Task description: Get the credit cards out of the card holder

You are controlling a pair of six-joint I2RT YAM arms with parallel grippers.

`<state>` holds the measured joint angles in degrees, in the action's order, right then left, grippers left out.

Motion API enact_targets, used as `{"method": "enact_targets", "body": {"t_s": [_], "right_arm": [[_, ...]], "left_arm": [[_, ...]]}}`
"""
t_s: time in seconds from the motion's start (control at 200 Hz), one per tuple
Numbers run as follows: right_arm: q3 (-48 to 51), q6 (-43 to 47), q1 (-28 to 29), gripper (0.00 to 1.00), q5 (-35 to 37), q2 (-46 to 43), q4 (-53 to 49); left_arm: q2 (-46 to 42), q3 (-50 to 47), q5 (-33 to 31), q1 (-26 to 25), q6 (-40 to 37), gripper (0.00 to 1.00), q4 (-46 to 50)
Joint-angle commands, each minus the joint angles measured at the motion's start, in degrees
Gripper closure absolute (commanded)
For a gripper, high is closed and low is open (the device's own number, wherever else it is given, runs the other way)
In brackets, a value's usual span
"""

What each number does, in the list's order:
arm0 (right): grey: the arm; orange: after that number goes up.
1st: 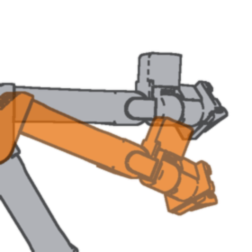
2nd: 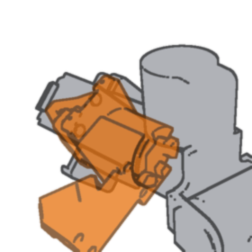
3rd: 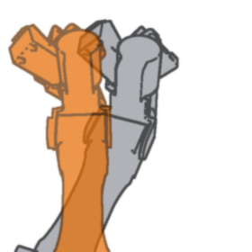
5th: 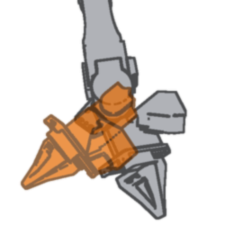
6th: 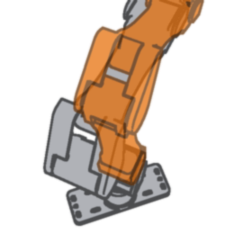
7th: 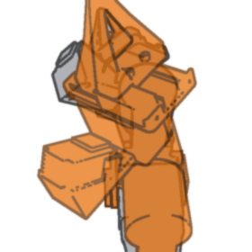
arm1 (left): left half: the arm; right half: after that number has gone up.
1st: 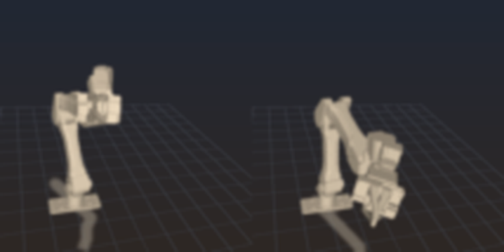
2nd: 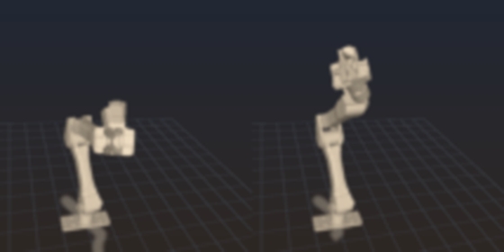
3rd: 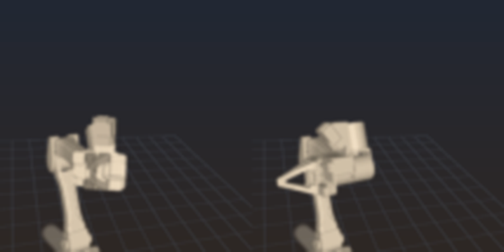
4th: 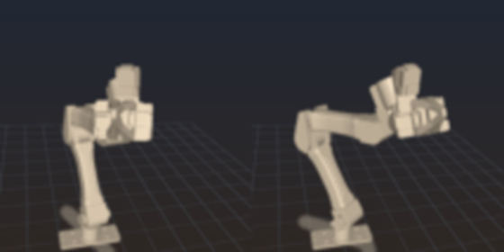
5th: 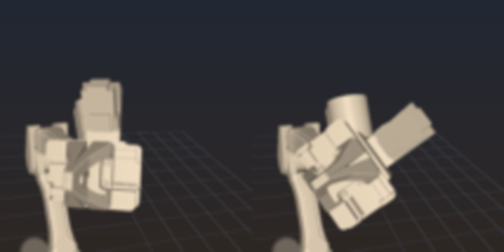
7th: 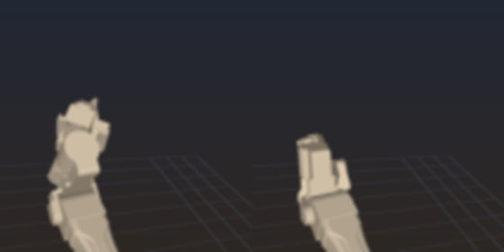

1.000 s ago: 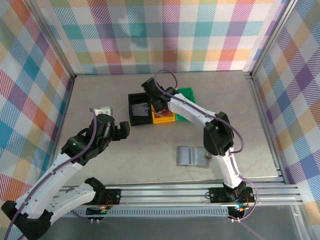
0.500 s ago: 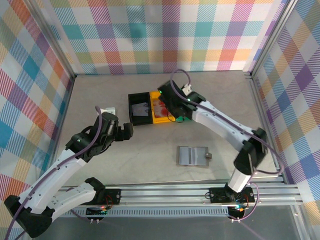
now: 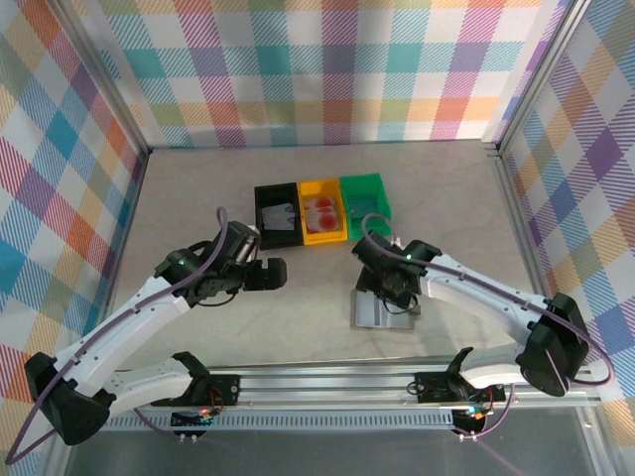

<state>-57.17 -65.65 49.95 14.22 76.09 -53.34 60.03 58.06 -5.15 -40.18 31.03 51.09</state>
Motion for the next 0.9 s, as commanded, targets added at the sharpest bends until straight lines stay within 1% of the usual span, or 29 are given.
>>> {"method": "enact_targets", "body": {"t_s": [0.0, 0.14, 0.245, 0.4, 0.615, 0.78, 0.895], "right_arm": [[0.1, 0.4, 3.4, 0.26, -1.3, 1.6, -2.4], [-1.0, 0.5, 6.8, 0.25, -1.5, 6.4, -2.8], [-1.5, 1.1, 7.9, 0.25, -2.4, 9.1, -2.1], [0.6, 0.7, 8.0, 0.25, -4.0, 10.0, 1.6], [-1.1, 3.6, 7.9, 0.25, -4.6, 13.7, 1.1], [-2.4, 5.2, 7.7, 0.26, -2.8, 15.4, -1.8], [-2.0, 7.0, 7.3, 0.28, -3.4, 15.6, -0.7]], "left_arm": [[-0.9, -2.2, 1.3, -1.7, 4.8, 0.0, 1.2], [-0.5, -4.5, -1.0, -3.7, 6.9, 0.0, 1.0], [-0.6, -6.2, -3.1, -5.2, 7.8, 0.0, 0.6], [-0.9, -8.4, -4.5, -6.3, 8.8, 0.0, 0.3], [-0.9, -10.4, -5.2, -6.8, 9.4, 0.0, -0.9], [-0.7, -10.8, -5.0, -7.4, 9.7, 0.0, -1.8], [-0.6, -11.1, -5.0, -7.7, 10.0, 0.0, -2.4]]}}
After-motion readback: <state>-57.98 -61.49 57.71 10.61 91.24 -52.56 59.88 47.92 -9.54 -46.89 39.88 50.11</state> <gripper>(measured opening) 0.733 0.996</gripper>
